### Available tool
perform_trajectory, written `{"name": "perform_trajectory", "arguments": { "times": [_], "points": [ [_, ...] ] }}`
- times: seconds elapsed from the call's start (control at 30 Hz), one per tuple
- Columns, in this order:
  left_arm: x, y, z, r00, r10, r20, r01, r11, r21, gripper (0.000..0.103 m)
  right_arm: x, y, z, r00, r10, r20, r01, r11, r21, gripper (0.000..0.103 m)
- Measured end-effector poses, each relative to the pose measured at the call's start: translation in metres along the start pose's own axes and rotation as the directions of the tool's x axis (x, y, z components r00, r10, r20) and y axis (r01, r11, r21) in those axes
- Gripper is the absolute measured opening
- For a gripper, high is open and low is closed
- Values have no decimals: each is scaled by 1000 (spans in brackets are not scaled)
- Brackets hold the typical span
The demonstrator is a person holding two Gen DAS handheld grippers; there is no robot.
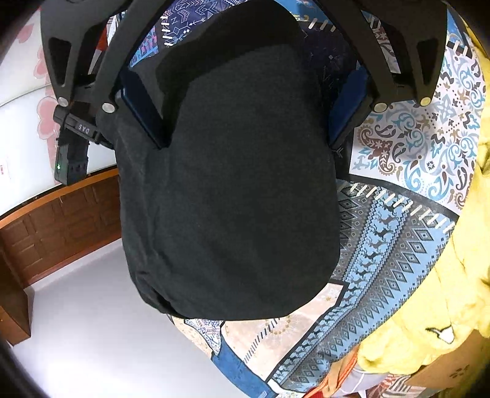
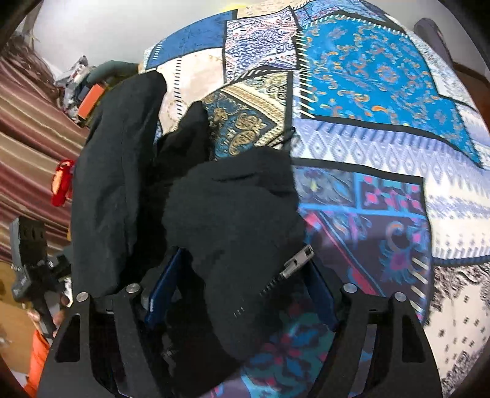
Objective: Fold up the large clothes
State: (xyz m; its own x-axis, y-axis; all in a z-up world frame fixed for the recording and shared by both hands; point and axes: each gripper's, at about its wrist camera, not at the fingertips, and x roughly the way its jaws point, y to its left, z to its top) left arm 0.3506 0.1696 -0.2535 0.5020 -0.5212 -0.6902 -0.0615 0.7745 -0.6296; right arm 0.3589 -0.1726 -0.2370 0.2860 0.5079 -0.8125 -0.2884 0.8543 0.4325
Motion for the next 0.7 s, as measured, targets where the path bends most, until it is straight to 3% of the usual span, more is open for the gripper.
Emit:
{"name": "perform_trajectory", "arguments": {
  "times": [0.03,0.07,0.1,0.13,0.17,0.37,0.47,0.7],
  "points": [
    [-2,-3,1,1000,4,6,-4,1000,1,99,1,1,1,1000,2,-3,-2,1000,-3,63],
    [-6,-5,-1,1000,6,10,-6,1000,5,97,1,3,2,1000,21,-8,-21,1000,-10,47],
    [-9,-9,-1,1000,12,20,-13,1000,15,94,1,6,4,999,52,-16,-52,999,-11,41],
    [-11,-11,0,1000,15,25,-16,1000,23,93,2,9,6,997,72,-24,-73,997,-10,27],
    [-13,-13,1,999,13,29,-14,999,30,91,0,13,8,995,100,-29,-101,995,-11,23],
    [-26,-16,9,999,-29,37,28,999,39,81,-18,42,19,995,92,30,-89,993,-84,20],
    [-34,-19,13,999,-44,26,43,998,45,80,-32,57,23,993,106,56,-99,988,-117,19],
    [-26,-20,-15,995,-61,-85,67,995,69,80,-45,52,1,997,53,62,-42,983,-176,19]
  ]
}}
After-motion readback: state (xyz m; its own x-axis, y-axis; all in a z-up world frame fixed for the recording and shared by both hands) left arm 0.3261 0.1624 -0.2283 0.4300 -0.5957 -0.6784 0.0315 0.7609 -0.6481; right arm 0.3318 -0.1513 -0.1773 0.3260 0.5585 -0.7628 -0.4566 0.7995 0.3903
